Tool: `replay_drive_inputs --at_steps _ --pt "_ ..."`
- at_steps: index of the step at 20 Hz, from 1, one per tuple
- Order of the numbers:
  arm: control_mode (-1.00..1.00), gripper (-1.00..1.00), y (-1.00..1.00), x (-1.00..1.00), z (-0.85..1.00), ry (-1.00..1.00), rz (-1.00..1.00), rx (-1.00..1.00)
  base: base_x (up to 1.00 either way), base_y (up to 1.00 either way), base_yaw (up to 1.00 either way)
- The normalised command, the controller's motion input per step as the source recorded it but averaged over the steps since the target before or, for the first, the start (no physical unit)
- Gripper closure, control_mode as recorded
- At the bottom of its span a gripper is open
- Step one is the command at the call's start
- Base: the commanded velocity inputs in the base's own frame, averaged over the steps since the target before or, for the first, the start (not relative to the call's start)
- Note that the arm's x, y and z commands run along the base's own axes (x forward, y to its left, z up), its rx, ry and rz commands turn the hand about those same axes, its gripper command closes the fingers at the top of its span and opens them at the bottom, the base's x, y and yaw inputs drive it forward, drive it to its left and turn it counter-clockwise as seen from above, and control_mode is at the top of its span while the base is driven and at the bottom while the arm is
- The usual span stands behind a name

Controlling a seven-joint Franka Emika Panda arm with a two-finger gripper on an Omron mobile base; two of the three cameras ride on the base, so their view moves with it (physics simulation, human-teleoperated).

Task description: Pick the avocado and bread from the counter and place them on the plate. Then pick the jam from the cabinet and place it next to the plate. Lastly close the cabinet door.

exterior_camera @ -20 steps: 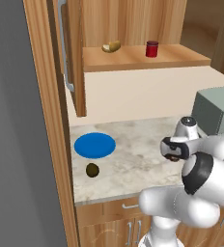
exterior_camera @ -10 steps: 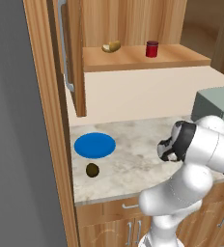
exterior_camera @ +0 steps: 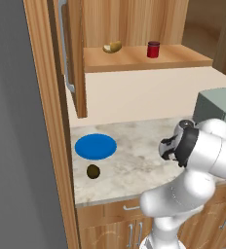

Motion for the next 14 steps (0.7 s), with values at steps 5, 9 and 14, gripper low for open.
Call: replay_drive_inputs --at_steps 5,9,14 --pt "-1.0 1.0 0.01 -0.08 0.56 -0.14 0.0 0.05 0.0 0.0 0.0" --pt "-1.0 1.0 0.09 -0.02 0.59 -0.13 0.02 0.06 0.0 0.0 0.0" --pt "-1.0 1.0 0.27 0.01 0.62 -0.08 0.0 0.06 0.0 0.0 0.0"
